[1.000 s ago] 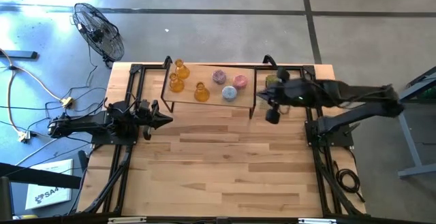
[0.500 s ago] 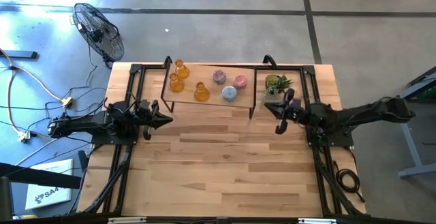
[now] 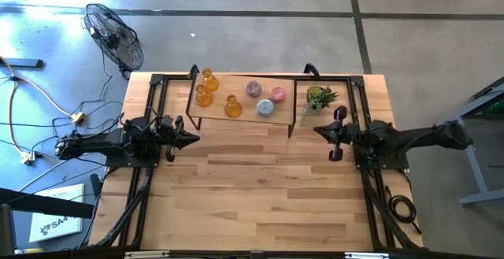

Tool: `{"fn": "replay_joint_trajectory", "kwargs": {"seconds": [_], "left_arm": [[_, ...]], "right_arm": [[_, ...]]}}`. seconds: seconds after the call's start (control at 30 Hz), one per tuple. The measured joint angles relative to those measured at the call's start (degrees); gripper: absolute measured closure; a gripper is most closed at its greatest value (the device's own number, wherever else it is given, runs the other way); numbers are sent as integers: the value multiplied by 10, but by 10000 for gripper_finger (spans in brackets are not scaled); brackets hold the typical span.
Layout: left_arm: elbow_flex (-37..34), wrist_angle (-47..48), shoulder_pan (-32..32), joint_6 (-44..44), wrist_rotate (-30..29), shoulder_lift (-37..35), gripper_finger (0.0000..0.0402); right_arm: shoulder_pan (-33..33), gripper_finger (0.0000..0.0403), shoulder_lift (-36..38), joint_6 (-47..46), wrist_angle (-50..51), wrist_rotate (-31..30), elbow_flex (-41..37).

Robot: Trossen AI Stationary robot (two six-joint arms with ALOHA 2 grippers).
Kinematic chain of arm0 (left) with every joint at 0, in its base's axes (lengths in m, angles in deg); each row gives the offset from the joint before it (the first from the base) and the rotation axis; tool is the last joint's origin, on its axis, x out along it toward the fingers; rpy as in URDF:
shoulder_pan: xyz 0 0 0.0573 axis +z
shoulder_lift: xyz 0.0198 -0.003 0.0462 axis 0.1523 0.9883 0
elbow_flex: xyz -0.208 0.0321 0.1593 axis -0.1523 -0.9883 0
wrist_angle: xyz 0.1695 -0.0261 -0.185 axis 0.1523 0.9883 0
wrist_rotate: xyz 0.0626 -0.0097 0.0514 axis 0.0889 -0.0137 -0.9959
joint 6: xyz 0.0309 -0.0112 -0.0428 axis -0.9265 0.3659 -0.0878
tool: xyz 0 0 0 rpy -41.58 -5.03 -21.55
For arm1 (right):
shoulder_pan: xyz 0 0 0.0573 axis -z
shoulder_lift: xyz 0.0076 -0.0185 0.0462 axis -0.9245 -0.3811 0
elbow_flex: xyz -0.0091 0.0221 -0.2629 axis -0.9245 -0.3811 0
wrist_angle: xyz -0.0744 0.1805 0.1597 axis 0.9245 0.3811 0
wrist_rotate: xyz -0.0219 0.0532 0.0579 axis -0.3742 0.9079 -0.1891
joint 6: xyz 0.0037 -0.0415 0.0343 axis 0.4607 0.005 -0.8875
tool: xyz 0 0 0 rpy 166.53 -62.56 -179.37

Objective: Pick & Place candle stick holders
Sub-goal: Return to Home Position

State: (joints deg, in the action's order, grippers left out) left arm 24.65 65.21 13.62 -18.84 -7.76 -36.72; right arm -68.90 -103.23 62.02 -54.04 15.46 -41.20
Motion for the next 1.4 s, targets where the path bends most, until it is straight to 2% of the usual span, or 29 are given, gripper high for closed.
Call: {"fn": "replay_joint_trajectory", "kwargs": {"seconds": [0.27,0.43,0.67,1.4], "left_arm": [[0,0,0,0,0,0,400],[0,0,0,0,0,0,400],[0,0,0,0,0,0,400],[0,0,0,0,0,0,400]], "right_arm": [[0,401,118,-66,178,2,0],[0,398,176,-111,263,24,1],[0,401,183,-97,269,64,2],[0,400,180,-97,269,65,1]]}}
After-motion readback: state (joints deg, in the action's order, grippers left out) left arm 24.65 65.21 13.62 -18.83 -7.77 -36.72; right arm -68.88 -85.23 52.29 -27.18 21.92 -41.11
